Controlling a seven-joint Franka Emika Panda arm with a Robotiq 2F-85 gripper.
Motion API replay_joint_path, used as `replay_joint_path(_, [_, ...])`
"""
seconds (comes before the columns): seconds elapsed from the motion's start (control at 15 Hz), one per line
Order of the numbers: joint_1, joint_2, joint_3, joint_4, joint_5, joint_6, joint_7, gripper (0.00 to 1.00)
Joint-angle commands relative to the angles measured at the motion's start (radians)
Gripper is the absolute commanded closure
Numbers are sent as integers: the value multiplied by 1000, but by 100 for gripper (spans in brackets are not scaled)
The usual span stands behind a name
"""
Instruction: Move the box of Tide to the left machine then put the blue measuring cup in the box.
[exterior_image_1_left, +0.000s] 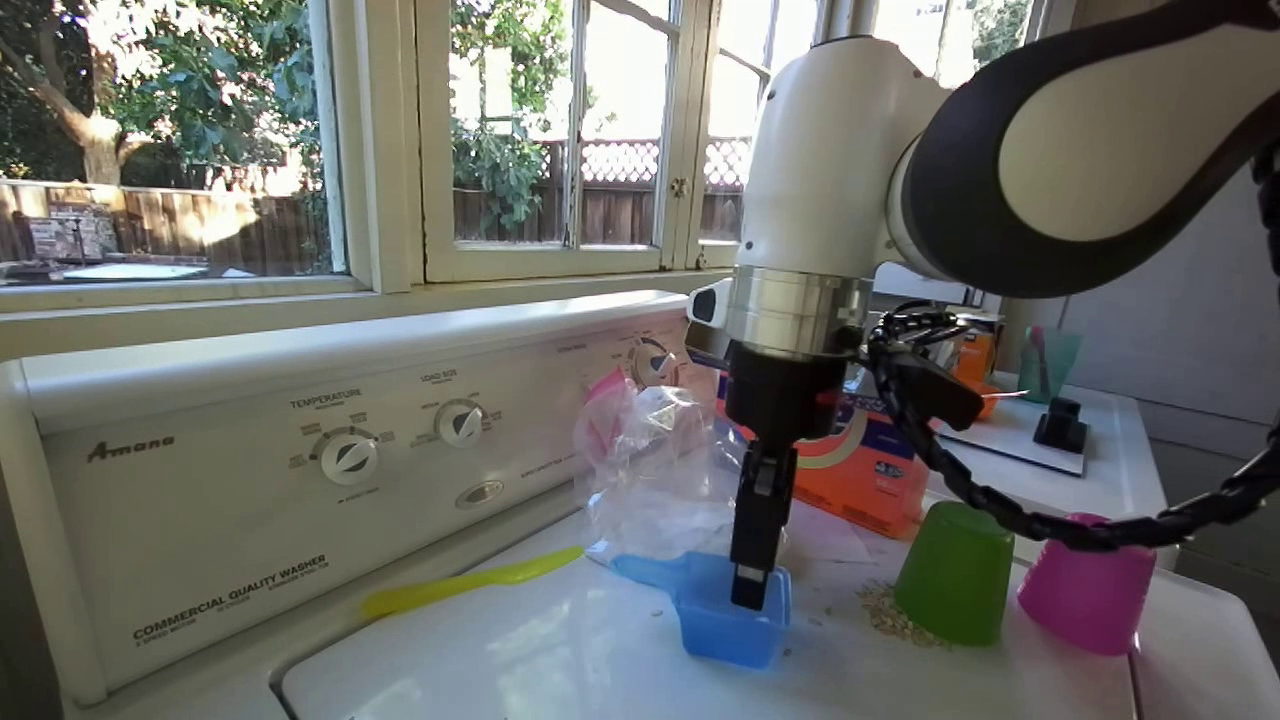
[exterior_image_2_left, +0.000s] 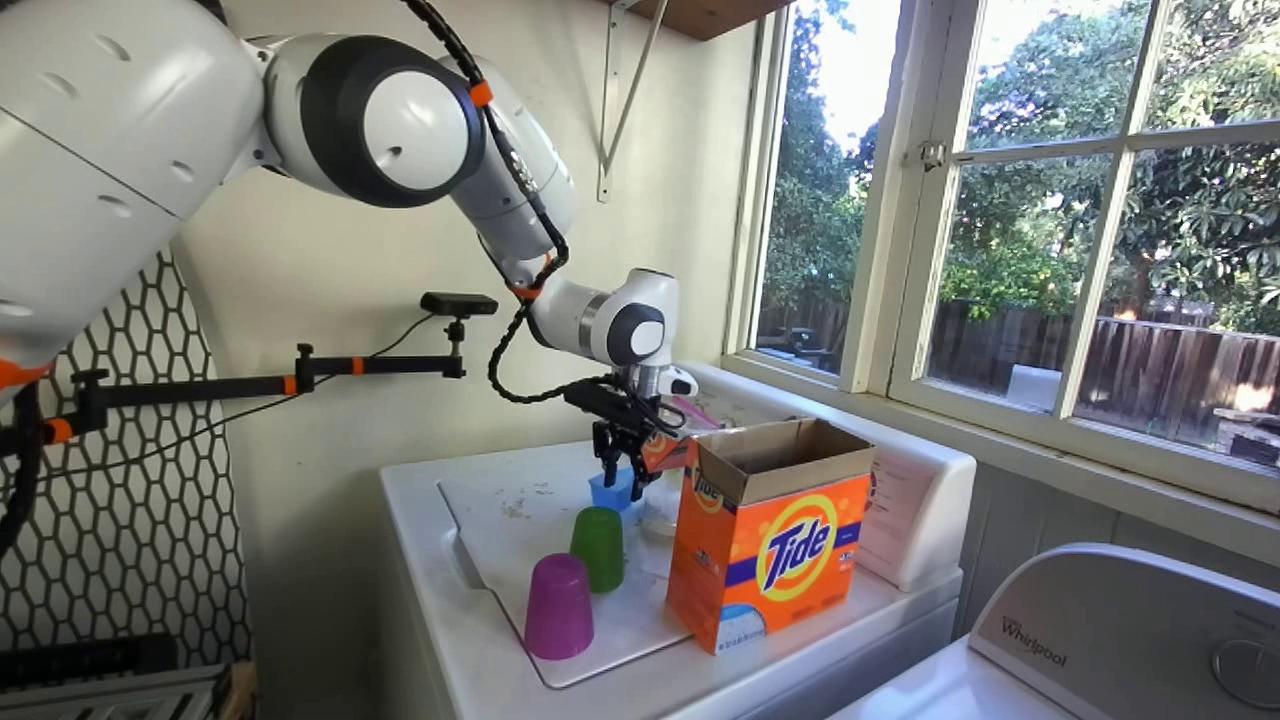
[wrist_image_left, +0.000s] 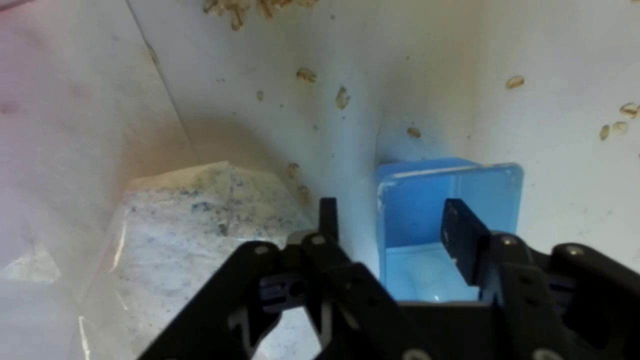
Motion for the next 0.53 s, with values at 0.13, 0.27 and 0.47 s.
replay_joint_path(0.13, [1, -5, 6, 4, 15, -3, 15, 89])
replay_joint_path(0.27, [2, -21, 9, 1, 14, 2, 17, 100])
replay_joint_path(0.47, [1, -57, 16, -7, 20, 14, 26, 100])
